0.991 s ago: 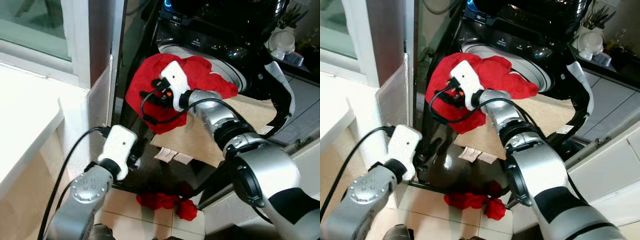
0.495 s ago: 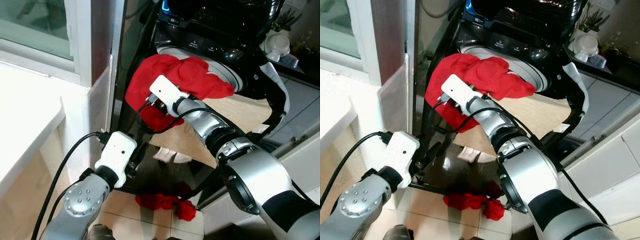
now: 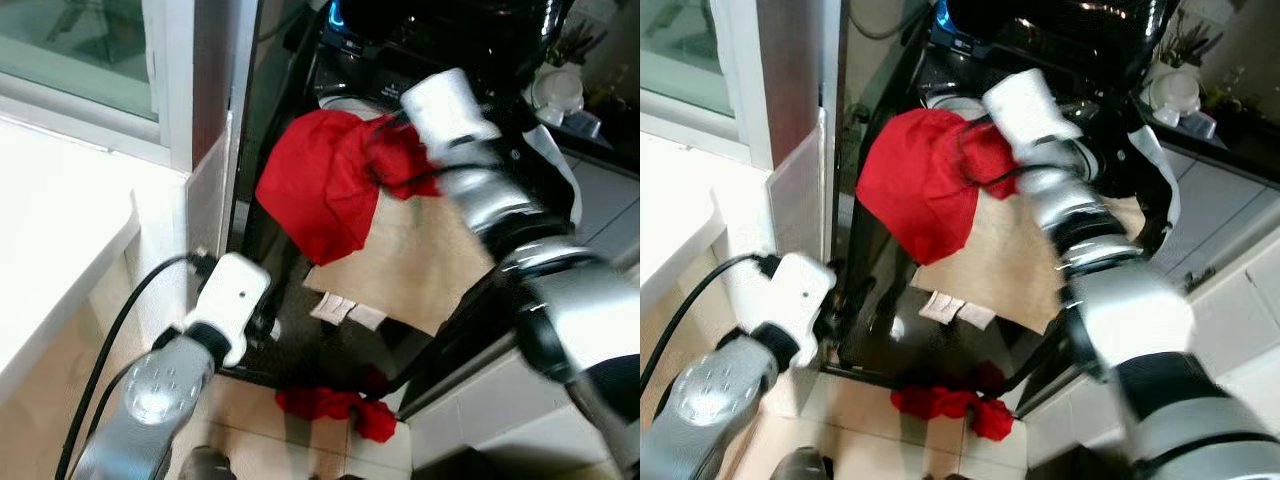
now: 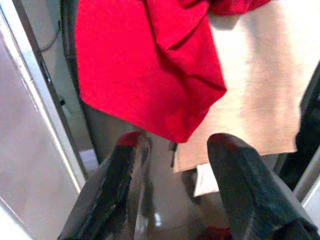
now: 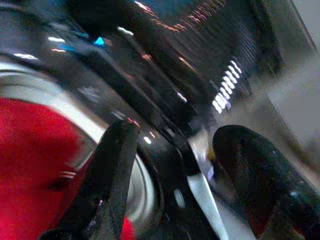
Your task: Clothes washing
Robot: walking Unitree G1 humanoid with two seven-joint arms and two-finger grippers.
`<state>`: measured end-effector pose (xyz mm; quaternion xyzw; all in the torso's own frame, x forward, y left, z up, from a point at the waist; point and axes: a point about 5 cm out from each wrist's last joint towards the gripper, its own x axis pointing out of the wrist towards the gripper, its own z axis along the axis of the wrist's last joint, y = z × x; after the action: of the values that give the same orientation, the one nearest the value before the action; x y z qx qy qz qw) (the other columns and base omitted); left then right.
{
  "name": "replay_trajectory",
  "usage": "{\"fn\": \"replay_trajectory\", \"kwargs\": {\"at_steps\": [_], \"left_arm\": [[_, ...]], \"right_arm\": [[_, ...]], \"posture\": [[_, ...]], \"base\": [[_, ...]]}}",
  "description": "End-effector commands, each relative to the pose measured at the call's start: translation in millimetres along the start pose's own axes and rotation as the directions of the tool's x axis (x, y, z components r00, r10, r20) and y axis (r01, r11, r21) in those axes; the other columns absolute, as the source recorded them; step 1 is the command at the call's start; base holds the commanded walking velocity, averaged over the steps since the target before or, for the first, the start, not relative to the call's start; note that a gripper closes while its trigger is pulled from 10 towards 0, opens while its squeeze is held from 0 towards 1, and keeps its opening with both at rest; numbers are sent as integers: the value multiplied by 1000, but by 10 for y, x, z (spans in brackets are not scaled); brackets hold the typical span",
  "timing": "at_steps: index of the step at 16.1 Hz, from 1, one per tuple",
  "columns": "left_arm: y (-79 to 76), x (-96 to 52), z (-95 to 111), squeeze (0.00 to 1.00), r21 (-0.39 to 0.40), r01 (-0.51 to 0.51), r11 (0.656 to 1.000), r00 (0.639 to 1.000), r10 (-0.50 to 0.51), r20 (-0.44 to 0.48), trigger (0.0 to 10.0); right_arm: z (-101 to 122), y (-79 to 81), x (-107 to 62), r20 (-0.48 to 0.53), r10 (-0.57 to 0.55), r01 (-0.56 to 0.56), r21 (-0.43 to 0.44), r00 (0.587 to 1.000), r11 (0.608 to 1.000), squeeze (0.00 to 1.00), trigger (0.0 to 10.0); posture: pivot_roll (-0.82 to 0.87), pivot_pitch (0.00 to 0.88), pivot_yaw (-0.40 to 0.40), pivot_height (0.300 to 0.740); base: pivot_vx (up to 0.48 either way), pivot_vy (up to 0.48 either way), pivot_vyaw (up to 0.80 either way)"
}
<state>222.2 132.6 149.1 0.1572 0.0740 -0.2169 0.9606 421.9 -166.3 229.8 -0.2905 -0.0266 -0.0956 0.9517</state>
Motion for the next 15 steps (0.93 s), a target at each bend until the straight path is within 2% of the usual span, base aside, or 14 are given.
{"fn": "replay_trajectory", "kwargs": {"at_steps": [1,2,3,4,5,6,7,8,9,10,11,12,13,15], "left_arm": [[9,67,-16,0,-3,-1,1000,1000,1,0,10000],[106,140,-26,0,-14,-56,998,998,56,-1,10000],[152,182,-18,0,-17,-75,997,997,75,3,10000],[246,260,-7,0,2,-122,993,992,122,9,10000],[323,327,-12,0,9,-163,987,987,163,12,10000],[505,397,-45,0,-39,-274,961,962,274,-4,10000],[546,376,-44,0,-117,-289,950,956,293,18,10000],[556,362,-42,0,-140,-292,946,954,298,29,10000],[584,347,-24,0,-202,-306,930,945,322,53,10000],[565,379,18,0,-218,-287,933,948,310,77,10000],[532,430,52,0,-189,-254,949,957,275,93,10000],[520,479,64,0,-151,-229,962,964,245,101,10000],[562,532,72,0,-118,-232,966,964,244,102,10000],[609,560,85,0,-121,-245,962,961,258,104,10000]], "right_arm": [[-41,-179,30,-24,-42,45,163,999,986,173,10000],[67,-199,47,50,21,-36,337,999,941,173,10000],[103,-206,48,90,49,-81,399,995,913,173,10000],[131,-198,35,172,114,-185,485,979,855,173,10000],[110,-200,17,217,139,-236,523,966,819,169,10000],[-194,-165,-112,267,181,-310,599,947,738,161,10000],[-464,-142,-293,272,125,-272,612,954,743,176,10000],[-549,-137,-362,261,94,-243,630,961,737,176,10000],[-847,-99,-625,210,20,-158,665,978,730,180,10000],[-1135,-8,-866,149,2,-101,663,989,742,196,10000],[-1307,110,-995,101,31,-91,665,994,741,200,10000],[-1378,230,-1074,75,72,-104,670,995,735,196,10000],[-1365,399,-1145,74,120,-138,693,990,708,204,10000],[-1184,572,-1197,136,178,-222,690,975,689,200,10000]], "posture": [[260,0,-208,740],[218,0,-185,740],[190,0,-169,740],[177,0,-162,740],[148,0,-148,740],[118,0,-130,740],[95,0,-110,740],[86,0,-103,740],[44,0,-49,740],[28,0,-14,740],[20,0,-2,740],[10,0,14,740],[5,0,24,740],[16,0,24,740]], "base": [[0,0,0],[0,0,0],[0,0,0],[0,0,0],[0,0,0],[0,0,0],[0,0,0],[0,0,0],[0,0,0],[0,0,0],[0,0,0],[0,0,0],[0,0,0],[0,0,0]]}}
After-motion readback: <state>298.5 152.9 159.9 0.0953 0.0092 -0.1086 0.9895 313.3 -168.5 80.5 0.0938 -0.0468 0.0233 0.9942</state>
